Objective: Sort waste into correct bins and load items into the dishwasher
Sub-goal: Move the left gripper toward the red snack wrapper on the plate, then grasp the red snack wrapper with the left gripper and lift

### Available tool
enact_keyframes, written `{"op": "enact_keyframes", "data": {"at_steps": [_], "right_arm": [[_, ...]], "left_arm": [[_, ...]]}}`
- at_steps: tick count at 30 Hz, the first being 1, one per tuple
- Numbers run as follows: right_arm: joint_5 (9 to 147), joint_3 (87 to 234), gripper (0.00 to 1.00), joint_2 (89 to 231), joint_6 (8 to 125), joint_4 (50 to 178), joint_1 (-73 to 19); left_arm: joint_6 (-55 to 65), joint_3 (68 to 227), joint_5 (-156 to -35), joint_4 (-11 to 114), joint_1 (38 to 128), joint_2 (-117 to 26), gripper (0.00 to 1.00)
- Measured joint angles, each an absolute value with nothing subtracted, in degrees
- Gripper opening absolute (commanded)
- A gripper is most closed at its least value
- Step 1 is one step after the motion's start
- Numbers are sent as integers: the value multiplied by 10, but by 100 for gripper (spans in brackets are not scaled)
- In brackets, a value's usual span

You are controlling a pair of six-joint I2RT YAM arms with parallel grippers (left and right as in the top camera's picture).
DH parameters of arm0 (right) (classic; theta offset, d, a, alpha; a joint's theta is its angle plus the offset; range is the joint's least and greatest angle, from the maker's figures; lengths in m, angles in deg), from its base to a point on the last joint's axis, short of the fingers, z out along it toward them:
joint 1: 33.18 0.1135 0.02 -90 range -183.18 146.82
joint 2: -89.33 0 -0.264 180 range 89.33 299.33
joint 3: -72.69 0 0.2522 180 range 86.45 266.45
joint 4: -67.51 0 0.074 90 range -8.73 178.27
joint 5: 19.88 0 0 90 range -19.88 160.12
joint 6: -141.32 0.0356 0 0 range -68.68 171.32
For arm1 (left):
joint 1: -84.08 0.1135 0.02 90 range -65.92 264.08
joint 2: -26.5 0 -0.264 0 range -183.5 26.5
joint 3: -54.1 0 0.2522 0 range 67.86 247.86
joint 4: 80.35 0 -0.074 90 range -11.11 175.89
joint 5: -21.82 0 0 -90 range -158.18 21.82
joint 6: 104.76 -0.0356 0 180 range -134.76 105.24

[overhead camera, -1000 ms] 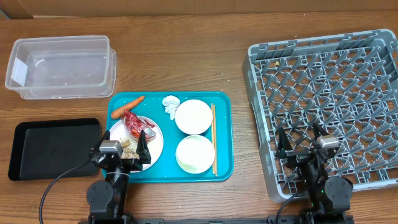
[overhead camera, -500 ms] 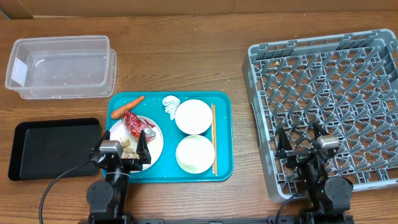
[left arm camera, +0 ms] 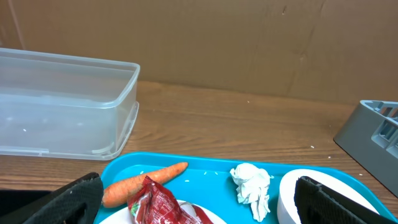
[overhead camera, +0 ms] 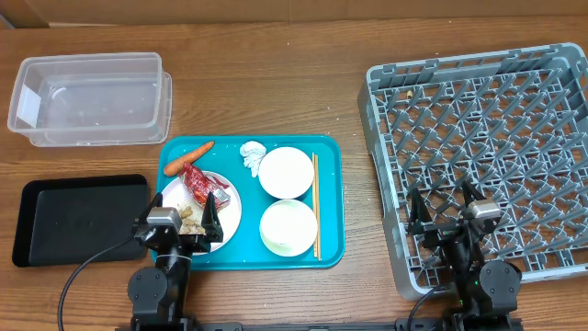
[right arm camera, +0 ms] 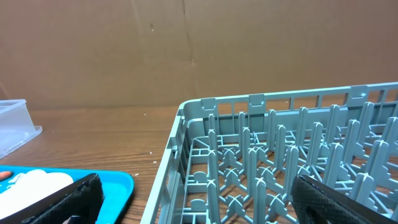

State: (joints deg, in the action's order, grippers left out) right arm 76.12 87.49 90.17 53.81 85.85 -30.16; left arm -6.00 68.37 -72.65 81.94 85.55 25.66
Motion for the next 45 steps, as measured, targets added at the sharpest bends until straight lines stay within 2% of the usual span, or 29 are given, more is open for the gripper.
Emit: {"op": "enact_keyframes", "data": {"at_steps": [7, 12, 20, 26, 37, 45], "right_arm": [[778, 875, 100, 902, 551, 829, -302], [789, 875, 100, 902, 596, 868, -302], [778, 966, 100, 918, 621, 988, -302], [771, 1099, 100, 1011, 624, 1080, -302], [758, 1345, 100, 1296, 611, 1316, -302], [756, 1381, 100, 1385, 603, 1366, -302]], "left_arm": [[-60, 684, -727, 819, 856, 257, 100], [-45, 685, -725, 811, 856, 257, 100], [-37, 769, -722, 648, 856, 240, 100], [-33, 902, -722, 560, 856, 141, 100], [-49, 1218, -722, 296, 856, -188, 100], [-49, 1283, -723, 234, 856, -310, 100]]}}
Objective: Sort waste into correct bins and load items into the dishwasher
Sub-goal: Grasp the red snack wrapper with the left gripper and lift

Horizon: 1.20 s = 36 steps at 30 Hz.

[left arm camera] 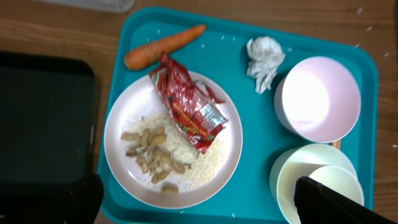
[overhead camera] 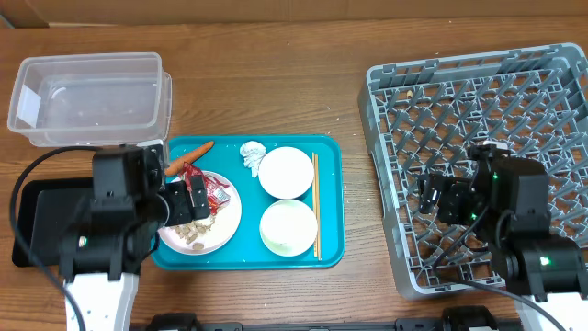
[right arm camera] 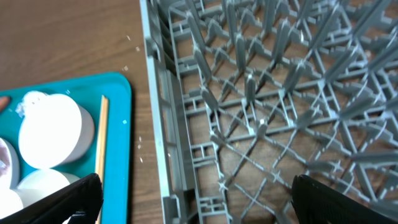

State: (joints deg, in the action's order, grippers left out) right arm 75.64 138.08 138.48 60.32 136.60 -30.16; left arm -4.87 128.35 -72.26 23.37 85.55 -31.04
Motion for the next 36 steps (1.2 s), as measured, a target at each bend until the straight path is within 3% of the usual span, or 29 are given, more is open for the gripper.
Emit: {"op": "enact_keyframes", "data": {"at_steps": [16, 25, 31, 33, 36], "right_arm": [[722, 1381, 100, 1388, 603, 1372, -302], [720, 1381, 100, 1388, 603, 1374, -302], [720, 1381, 100, 1388, 603, 1375, -302], [719, 1381, 100, 1388, 603, 1374, -302], [717, 1381, 99, 1388, 603, 1375, -302]], "left_arm": [[61, 1284, -723, 266, 871, -515, 100], [87, 1284, -702, 333, 872, -628, 92], [92, 1284, -697, 362, 872, -680, 79], [93, 1284, -699, 374, 872, -692, 62], [93, 1284, -701, 386, 872, -703, 47]]}}
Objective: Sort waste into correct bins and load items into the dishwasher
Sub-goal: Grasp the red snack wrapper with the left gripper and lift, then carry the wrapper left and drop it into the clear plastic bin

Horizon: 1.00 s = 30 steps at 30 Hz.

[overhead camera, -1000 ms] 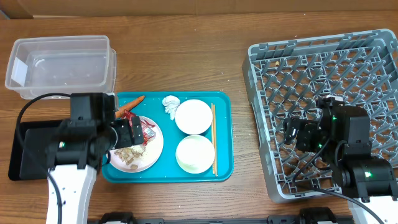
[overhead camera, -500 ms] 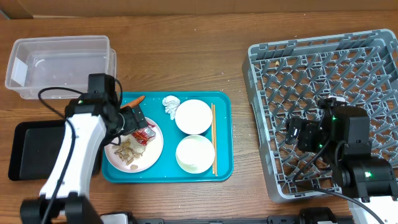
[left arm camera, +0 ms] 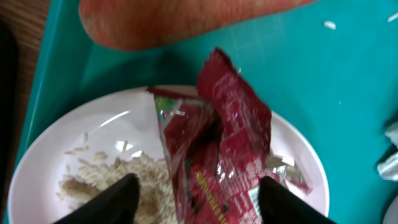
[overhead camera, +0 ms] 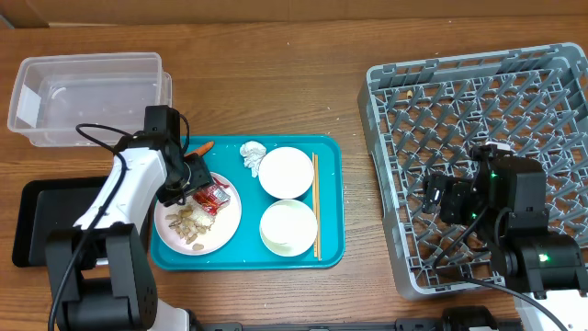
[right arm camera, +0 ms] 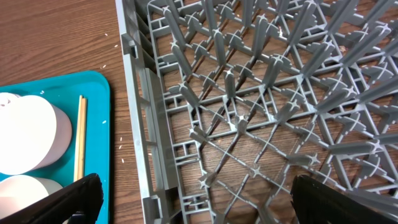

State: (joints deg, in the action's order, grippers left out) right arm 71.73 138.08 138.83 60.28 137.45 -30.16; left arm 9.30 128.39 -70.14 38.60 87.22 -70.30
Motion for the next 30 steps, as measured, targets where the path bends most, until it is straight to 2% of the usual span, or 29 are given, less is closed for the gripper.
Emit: {"op": "enact_keyframes", "data": {"at_steps": [4, 6, 8, 18, 25, 30], "right_arm": [[716, 1381, 99, 1388, 603, 1375, -302], [716, 1381, 99, 1388, 603, 1374, -302], [716, 1381, 99, 1388, 603, 1374, -302], [716, 1381, 99, 1388, 603, 1374, -302], [714, 1381, 99, 1388, 603, 1375, -302], [714, 1381, 99, 1388, 603, 1374, -302]], "left_arm": [[96, 1284, -706, 395, 872, -703, 27], [97, 1284, -706, 396, 872, -703, 13], [95, 1284, -707, 397, 872, -703, 4], [93, 1303, -708, 372, 872, -703, 4], [86, 1412, -698, 317, 872, -681, 4], [84, 1498, -660, 323, 879, -657, 4]]}}
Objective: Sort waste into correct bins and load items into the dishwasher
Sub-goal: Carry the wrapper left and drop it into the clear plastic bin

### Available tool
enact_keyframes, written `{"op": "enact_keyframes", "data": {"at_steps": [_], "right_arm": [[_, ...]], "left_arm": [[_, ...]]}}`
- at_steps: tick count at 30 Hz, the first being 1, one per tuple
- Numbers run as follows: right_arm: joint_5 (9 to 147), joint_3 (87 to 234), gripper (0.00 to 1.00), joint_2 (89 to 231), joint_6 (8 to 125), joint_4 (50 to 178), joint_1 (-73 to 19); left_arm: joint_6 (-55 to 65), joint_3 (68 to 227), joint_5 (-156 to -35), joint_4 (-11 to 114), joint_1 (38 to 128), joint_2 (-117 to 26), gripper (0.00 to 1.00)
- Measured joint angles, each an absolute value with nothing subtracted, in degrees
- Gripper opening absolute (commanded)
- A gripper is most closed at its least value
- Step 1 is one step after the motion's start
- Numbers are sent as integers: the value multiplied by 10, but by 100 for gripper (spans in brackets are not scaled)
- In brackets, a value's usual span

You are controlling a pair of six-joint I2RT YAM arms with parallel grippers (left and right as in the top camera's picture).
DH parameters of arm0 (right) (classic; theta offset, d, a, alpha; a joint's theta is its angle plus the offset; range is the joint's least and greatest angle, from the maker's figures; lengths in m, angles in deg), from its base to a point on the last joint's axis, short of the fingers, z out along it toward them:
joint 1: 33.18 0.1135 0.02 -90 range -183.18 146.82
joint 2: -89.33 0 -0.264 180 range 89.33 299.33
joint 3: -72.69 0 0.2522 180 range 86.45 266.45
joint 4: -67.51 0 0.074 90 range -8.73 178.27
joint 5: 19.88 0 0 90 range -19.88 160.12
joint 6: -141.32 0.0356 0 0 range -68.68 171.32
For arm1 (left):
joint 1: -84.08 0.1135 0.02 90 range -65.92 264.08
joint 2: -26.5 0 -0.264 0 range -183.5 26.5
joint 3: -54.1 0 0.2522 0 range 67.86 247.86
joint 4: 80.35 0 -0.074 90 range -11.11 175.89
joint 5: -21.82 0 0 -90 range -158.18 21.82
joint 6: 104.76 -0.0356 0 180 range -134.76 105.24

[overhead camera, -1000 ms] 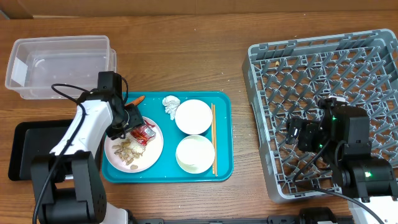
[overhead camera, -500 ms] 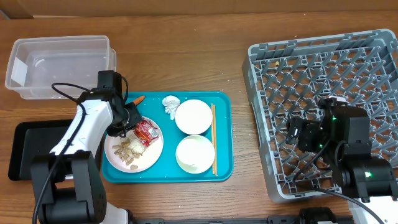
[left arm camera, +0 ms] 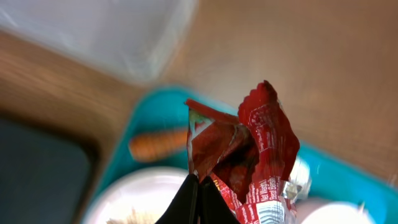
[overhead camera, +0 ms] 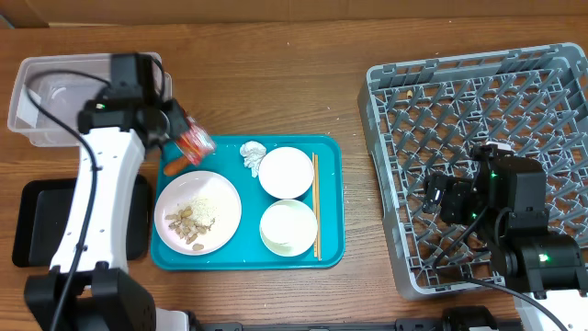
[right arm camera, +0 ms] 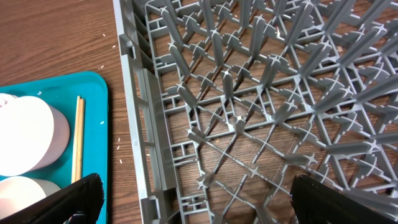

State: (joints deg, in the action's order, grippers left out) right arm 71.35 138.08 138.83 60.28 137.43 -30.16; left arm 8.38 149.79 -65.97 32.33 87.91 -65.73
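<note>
A crumpled red snack wrapper (overhead camera: 196,145) hangs in the air, pinched by my left gripper (overhead camera: 186,138), which is shut on it. The wrapper (left arm camera: 249,149) fills the left wrist view, with the closed fingertips (left arm camera: 200,186) at its lower edge. It hovers over the far left corner of the teal tray (overhead camera: 331,152), close to the clear plastic bin (overhead camera: 55,101). Below lie a carrot (overhead camera: 172,167) and a white plate (overhead camera: 219,189) of rice and peanuts. My right gripper (overhead camera: 450,198) stands open over the grey dish rack (overhead camera: 487,110), holding nothing.
The tray also carries a crumpled tissue (overhead camera: 251,152), two white bowls (overhead camera: 286,172) (overhead camera: 288,227) and chopsticks (overhead camera: 316,207). A black tray (overhead camera: 37,221) sits at the left front. The rack's near left wall (right arm camera: 134,118) shows in the right wrist view.
My left gripper was open around the wrapper on the plate; now it is shut on the wrapper, raised off the plate and nearer the clear bin. The right arm has not moved.
Both arms sat low at the table's front edge. Then the left was raised over the plate and the right over the rack. The left then stood open at the wrapper on the plate. Now the wrapper is held above the tray's far left corner.
</note>
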Motion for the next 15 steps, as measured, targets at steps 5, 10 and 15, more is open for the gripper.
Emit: {"op": "enact_keyframes", "data": {"at_steps": [5, 10, 15], "right_arm": [[714, 1381, 100, 1388, 603, 1375, -302], [714, 1381, 100, 1388, 603, 1375, -302], [713, 1381, 100, 1388, 603, 1375, -302]], "left_arm": [[78, 1522, -606, 415, 915, -651, 4], [77, 1522, -582, 484, 962, -664, 9], [77, 1522, -572, 509, 991, -704, 64]]}}
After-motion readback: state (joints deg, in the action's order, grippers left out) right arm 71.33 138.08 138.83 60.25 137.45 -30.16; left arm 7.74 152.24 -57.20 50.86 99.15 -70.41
